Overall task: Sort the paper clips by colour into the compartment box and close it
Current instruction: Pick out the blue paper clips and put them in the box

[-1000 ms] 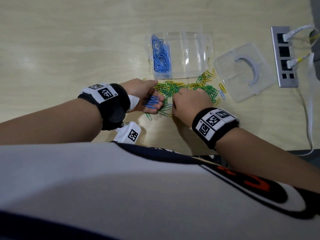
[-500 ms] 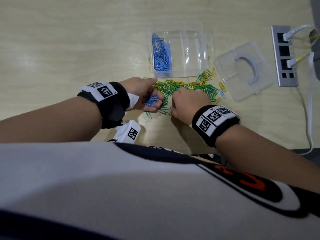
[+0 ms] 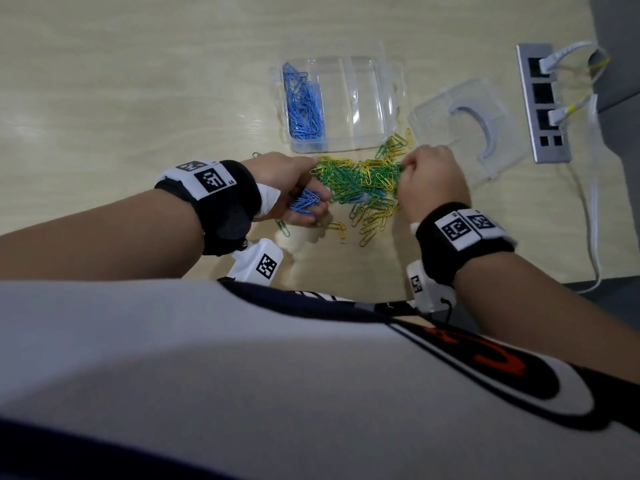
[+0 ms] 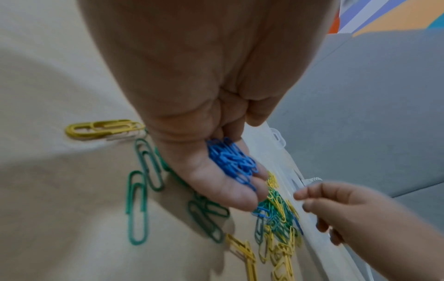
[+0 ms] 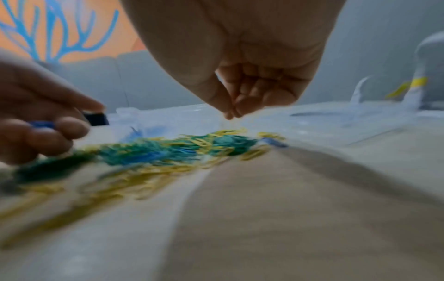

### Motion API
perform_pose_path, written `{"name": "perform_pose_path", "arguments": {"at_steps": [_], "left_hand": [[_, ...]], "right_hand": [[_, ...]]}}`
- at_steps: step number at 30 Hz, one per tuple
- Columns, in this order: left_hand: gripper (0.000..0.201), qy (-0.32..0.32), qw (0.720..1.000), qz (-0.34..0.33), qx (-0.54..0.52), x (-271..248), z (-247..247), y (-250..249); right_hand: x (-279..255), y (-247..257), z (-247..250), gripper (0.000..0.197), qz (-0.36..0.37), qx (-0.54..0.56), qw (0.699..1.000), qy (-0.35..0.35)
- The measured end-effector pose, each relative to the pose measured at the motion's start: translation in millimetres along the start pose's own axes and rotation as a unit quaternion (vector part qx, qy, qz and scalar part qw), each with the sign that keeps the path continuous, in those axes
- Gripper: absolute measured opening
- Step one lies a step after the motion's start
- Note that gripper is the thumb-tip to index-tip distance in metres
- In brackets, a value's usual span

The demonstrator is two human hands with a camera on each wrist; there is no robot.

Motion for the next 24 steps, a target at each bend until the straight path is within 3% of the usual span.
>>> {"name": "perform_pose_path", "arguments": {"at_steps": [2,5,9,15,18,20,24], "left_hand": [[0.054,-0.005,1.0,0.0,-0.001,0.4,4.5,-0.5],[0.054,-0.009,1.0,-0.003,0.002,-0.7,5.9,-2.4],[0.053,-0.012,1.0,-0.007,0.01,-3.0,6.5,-4.2],[0.054,-0.006,1.0,-0.004,0.007,-2.1,4.0,-4.0],[0.055,-0.001,1.0,-0.006,0.007,-2.1,1.5,-4.6],[0.056,0.005,1.0,-0.008,0.003,-1.0,-0.9,-4.9],[0.051,0.0,1.0,-0.015,-0.024,1.8,-6.0,-5.7]], "right_hand": [[1.3,-20.5,0.1,0.029,-0.05,-0.08,0.994,0.047],[2.4,-32.4,-7.4,0.024,-0.055,-0.147,0.981,0.11],[7.2,-32.2,-10.1,0.02,-0.013,-0.154,0.984,0.086],[7.4,-29.9,-7.6,0.015,-0.005,-0.086,0.994,0.062],[5.0,-18.3,2.0,0.016,0.011,-0.045,0.999,0.016],[0.4,5.2,5.6,0.013,0.058,0.026,0.998,-0.005],[-17.6,68.8,-7.1,0.01,0.173,0.133,0.973,0.071]]}}
Point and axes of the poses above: each hand's wrist, its own x-axis towards the middle knuckle, its own z-axis out of the back of the hand, y = z × x, the point moved 7 cm from there along x, towards the middle knuckle, and after that the axes turned 12 degrees about z, right-handed, at the moved point
